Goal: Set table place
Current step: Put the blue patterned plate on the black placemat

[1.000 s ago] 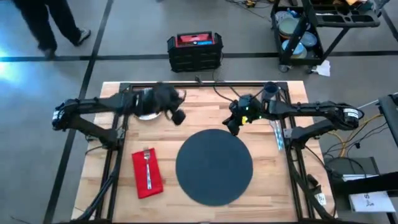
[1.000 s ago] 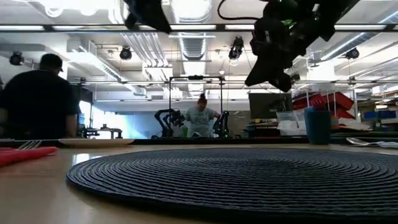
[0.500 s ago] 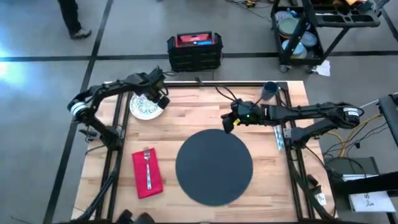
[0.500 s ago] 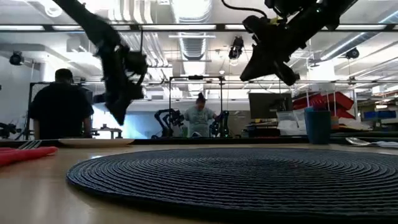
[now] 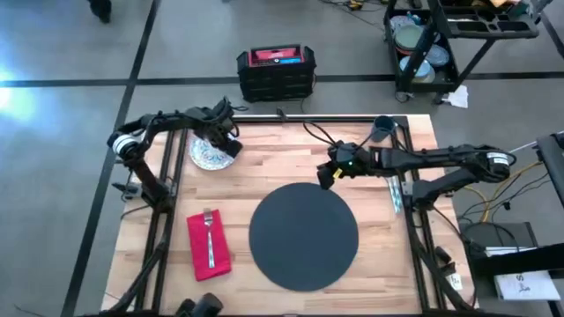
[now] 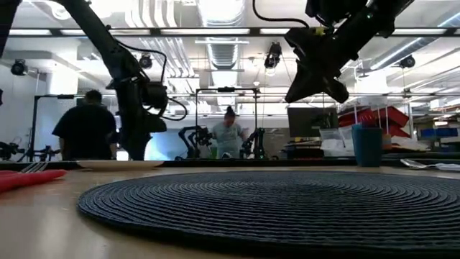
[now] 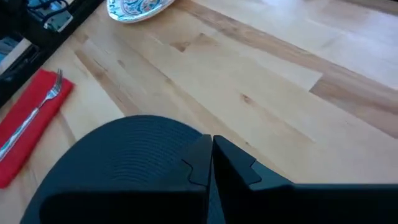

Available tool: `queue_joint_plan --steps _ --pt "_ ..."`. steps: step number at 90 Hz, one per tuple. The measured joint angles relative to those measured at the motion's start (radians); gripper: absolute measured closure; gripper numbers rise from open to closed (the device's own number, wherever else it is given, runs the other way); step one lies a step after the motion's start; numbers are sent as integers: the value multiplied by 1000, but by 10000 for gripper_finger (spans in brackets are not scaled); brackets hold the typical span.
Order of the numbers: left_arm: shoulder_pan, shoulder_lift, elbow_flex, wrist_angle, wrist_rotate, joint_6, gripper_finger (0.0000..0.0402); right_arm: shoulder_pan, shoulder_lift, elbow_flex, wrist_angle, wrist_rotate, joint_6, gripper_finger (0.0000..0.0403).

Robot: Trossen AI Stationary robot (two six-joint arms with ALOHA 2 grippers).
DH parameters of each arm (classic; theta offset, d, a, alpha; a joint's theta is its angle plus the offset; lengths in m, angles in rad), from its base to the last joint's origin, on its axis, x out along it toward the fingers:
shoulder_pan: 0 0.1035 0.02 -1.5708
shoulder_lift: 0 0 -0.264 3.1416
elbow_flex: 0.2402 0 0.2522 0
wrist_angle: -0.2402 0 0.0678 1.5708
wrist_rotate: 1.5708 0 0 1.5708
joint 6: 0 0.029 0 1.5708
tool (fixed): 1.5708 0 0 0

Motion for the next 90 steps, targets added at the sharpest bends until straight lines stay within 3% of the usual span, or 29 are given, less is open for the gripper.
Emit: queue_joint_plan --steps 30,46,57,90 --pt "-121 28 46 135 162 -135 402 0 0 0 4 0 9 400" --pt "-220 111 84 180 174 -194 401 0 0 0 4 -6 8 400" --pt "-287 177 118 218 238 -214 401 1 0 0 2 -26 8 400" --pt "-391 359 430 217 312 -226 401 1 -35 0 12 -29 10 400"
